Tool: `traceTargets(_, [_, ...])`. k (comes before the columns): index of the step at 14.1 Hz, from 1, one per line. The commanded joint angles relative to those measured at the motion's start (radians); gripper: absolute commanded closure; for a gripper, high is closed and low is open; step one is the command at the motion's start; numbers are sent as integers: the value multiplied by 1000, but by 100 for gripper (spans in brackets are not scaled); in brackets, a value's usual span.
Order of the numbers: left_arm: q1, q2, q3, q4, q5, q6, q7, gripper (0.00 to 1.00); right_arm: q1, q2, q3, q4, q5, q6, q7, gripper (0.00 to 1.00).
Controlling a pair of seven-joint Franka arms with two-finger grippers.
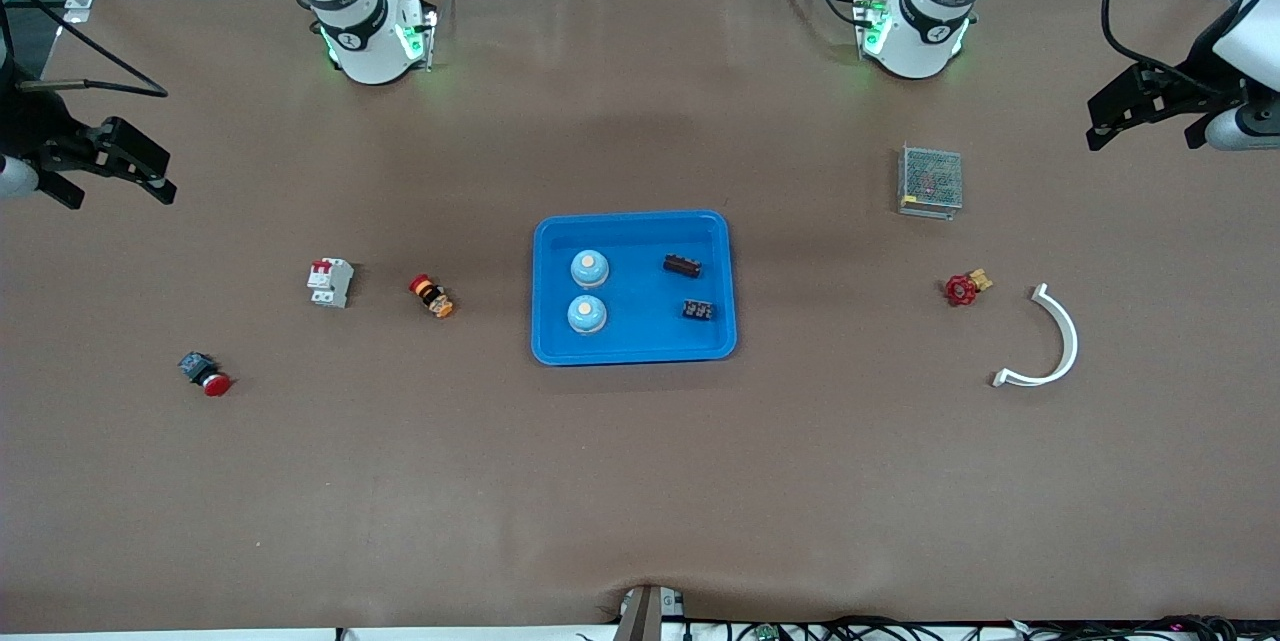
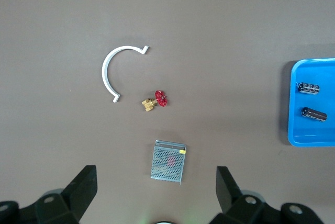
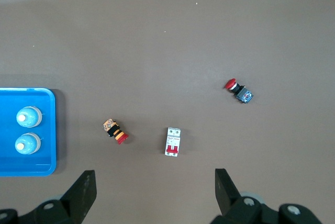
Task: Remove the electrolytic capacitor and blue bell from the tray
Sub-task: 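Move the left gripper and the right gripper toward the blue tray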
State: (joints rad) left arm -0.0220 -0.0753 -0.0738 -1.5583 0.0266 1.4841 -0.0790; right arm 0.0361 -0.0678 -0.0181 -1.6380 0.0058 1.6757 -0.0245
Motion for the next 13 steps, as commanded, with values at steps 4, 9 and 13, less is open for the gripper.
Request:
traceTargets(4, [-24, 22, -23, 17, 39, -56, 1, 0, 8, 2, -3, 6, -15, -1, 3, 0])
traceTargets(9, [-52, 86, -58, 20, 53, -48, -13, 0, 8, 2, -3, 6, -15, 1, 5, 0])
traceTargets(13, [-53, 133, -98, 14, 24, -19, -27, 0, 2, 25, -3, 7, -13, 22, 5, 0])
